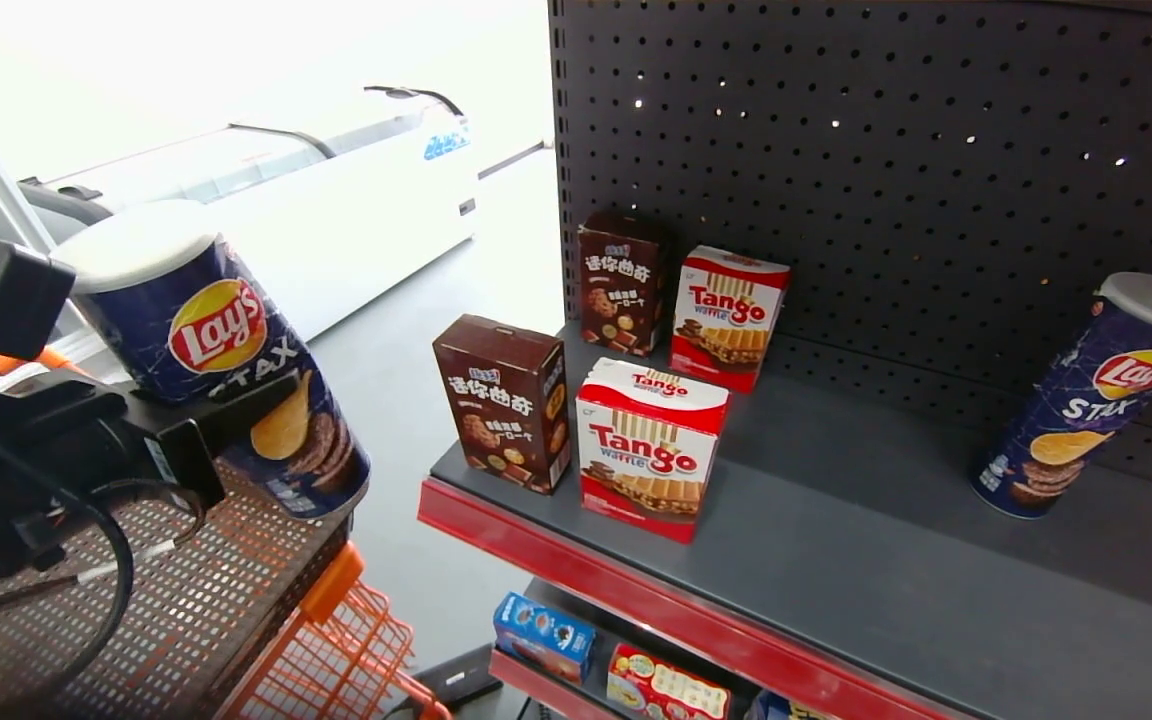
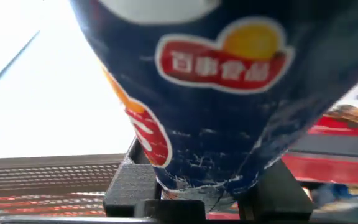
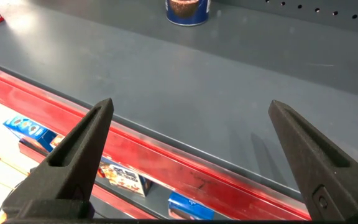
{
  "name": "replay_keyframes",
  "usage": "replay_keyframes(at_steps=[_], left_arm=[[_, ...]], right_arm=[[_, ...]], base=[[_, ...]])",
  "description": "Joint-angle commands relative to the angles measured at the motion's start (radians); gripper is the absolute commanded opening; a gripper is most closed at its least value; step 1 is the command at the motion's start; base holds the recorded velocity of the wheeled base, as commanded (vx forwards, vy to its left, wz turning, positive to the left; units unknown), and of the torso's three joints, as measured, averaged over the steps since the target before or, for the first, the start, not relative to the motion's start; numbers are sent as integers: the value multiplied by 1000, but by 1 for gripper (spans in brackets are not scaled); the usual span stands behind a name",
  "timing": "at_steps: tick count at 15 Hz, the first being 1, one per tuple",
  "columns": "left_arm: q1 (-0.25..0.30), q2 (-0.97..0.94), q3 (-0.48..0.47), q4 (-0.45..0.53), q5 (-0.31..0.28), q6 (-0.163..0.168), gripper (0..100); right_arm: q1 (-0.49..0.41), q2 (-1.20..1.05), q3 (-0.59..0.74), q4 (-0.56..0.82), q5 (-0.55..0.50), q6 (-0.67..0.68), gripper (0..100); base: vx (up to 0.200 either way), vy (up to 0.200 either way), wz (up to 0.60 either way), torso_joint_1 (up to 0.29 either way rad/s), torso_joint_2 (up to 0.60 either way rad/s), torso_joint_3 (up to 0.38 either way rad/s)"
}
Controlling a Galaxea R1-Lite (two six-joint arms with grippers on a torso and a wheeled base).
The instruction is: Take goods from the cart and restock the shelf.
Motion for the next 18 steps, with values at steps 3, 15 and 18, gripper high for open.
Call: replay_keyframes(at_steps=[3, 15, 18], left_arm=[[-71, -34, 56, 11, -18, -24, 0], [-196, -183, -11, 328, -81, -18, 0], [-231, -182, -16, 330, -118, -18, 0]], right_arm=[[0, 2, 0, 0, 0, -1, 100], [0, 2, 0, 0, 3, -1, 100], [0, 2, 0, 0, 3, -1, 100]], base=[[0, 0, 0, 0, 0, 0], [0, 0, 0, 0, 0, 0], [0, 0, 0, 0, 0, 0]])
